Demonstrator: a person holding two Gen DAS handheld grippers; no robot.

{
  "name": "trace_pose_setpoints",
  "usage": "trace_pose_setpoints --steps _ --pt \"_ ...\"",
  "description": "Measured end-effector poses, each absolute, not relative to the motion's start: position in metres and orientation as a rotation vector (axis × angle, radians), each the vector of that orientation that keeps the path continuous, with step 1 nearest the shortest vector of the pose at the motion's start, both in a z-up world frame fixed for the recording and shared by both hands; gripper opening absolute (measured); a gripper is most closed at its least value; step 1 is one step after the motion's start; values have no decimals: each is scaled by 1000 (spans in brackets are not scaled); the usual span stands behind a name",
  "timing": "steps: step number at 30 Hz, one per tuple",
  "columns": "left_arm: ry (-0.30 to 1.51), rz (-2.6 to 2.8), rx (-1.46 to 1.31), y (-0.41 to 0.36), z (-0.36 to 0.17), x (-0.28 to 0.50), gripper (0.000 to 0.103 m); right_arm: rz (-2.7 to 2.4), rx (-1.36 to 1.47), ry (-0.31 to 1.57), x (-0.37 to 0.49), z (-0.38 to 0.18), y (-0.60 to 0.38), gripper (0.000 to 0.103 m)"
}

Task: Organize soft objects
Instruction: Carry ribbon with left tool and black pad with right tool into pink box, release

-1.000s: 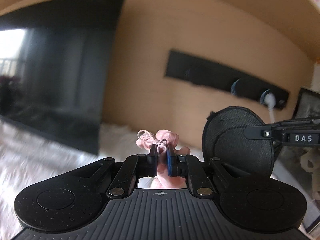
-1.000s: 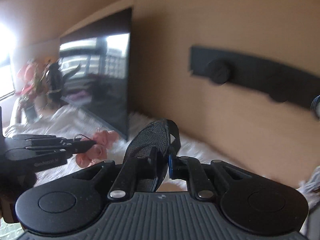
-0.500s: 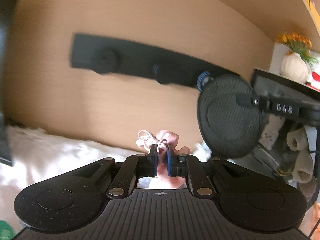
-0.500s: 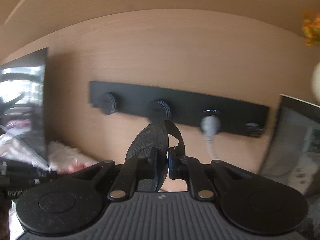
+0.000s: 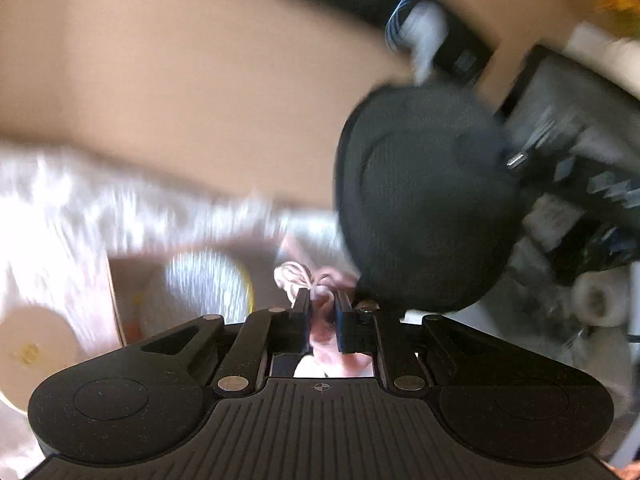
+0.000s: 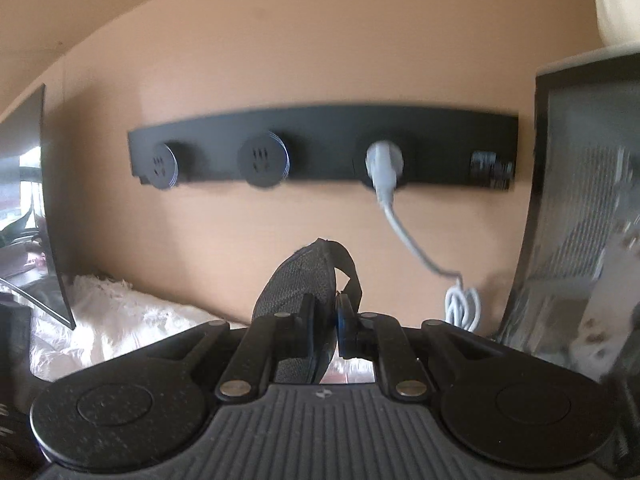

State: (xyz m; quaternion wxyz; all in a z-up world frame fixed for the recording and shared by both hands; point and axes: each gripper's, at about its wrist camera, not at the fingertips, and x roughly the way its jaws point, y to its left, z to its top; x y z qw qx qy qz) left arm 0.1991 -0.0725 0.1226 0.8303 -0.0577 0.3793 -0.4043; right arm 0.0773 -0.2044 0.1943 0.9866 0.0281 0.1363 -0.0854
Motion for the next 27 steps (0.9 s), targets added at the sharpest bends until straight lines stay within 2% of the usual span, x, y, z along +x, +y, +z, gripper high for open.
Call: trace_pose_setpoints --steps 3,5,6,8,10,16,27 --pt "910 -799 -41 -85 93 214 23 -173 69 311 88 181 -209 10" --pt "844 -757 20 -88 86 213 54 -180 70 331 93 171 -211 10" --pt "831 -735 45 -91 85 214 60 -181 73 341 96 166 -212 10" --pt "806 -678 101 -96 82 217 90 -179 83 365 100 160 -213 10" --pt "788 -607 160 -101 80 221 101 -180 87 382 104 153 -212 10" --pt "759 -645 114 -93 84 219 99 -192 97 389 106 149 -214 10" --pt "613 -703 -76 -6 128 176 99 -116 163 428 120 146 -204 10"
